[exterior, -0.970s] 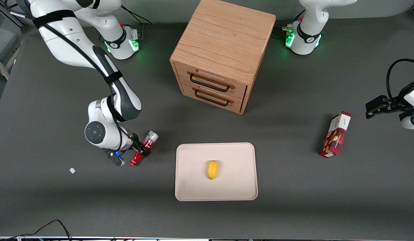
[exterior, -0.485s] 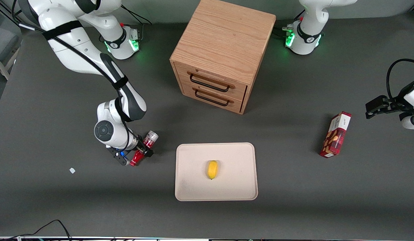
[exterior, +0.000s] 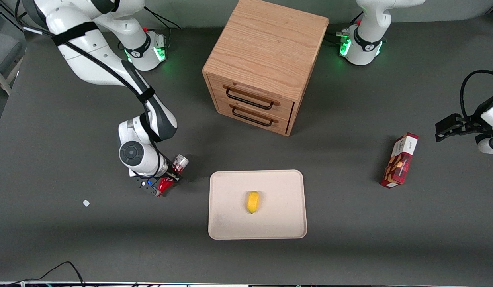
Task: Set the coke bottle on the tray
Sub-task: 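Close the right gripper on the bottle and lift it, then carry the bottle over the white tray beside the lemon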
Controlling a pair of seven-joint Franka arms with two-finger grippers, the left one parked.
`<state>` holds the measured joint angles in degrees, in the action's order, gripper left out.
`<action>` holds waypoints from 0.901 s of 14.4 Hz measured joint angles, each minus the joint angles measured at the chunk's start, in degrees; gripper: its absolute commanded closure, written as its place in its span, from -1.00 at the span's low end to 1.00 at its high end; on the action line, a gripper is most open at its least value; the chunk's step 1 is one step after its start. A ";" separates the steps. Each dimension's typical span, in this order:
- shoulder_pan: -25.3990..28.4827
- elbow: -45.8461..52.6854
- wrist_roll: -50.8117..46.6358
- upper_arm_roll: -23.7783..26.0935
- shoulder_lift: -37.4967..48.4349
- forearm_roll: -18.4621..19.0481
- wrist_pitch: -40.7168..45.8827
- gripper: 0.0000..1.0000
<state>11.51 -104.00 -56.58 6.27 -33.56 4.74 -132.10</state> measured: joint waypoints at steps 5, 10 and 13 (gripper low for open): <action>-0.23 10.31 9.77 0.06 11.33 0.23 25.16 1.00; -0.11 22.17 19.47 5.49 15.08 0.09 32.61 1.00; 0.18 27.52 20.06 11.46 7.63 0.09 31.91 1.00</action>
<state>11.69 -76.48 -36.52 17.73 -25.93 4.82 -100.19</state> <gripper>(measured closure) 0.449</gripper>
